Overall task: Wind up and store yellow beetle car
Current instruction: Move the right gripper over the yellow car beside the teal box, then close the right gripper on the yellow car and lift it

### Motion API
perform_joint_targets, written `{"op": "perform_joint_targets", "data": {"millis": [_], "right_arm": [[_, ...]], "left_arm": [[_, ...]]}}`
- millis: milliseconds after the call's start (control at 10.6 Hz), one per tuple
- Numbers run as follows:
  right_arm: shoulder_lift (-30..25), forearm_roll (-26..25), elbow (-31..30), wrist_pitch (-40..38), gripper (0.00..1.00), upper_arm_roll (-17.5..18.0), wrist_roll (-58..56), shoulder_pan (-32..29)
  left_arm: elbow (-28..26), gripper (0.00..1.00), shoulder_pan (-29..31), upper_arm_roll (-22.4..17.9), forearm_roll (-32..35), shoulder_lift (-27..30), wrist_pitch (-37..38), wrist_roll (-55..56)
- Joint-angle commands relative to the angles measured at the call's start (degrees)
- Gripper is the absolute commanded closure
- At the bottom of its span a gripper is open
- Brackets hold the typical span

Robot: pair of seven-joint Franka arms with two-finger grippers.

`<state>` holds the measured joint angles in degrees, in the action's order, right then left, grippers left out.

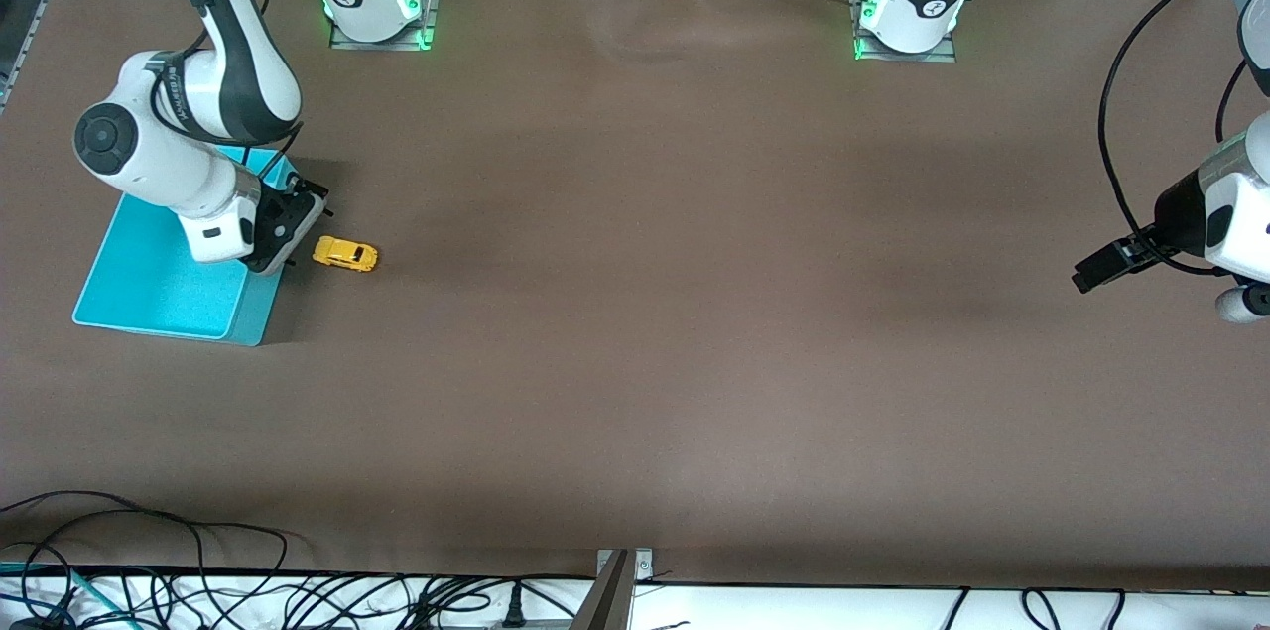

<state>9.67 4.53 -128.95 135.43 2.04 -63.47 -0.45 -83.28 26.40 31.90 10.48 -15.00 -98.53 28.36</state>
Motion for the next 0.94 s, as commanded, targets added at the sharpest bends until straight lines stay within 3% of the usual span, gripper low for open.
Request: {"op": "perform_joint_targets", "data": {"millis": [0, 472, 850], "right_arm": [[0.3, 0.0, -3.6, 6.4, 0.0, 1.8, -8.9, -0.6], [4.1, 0.1, -6.9, 16.5, 0.0, 2.3, -18.3, -1.7], [6.8, 0.2, -6.9, 18.6, 0.0, 2.3, -19.1, -2.4]], "left_arm": [[0.5, 0.0, 0.3, 0.2, -1.2, -0.2, 0.8, -1.3], [0.7, 0.0, 0.8, 0.2, -1.2, -0.7, 0.8, -1.3], [0.8, 0.0, 0.8, 0.2, -1.2, -1.0, 0.8, -2.0]]}}
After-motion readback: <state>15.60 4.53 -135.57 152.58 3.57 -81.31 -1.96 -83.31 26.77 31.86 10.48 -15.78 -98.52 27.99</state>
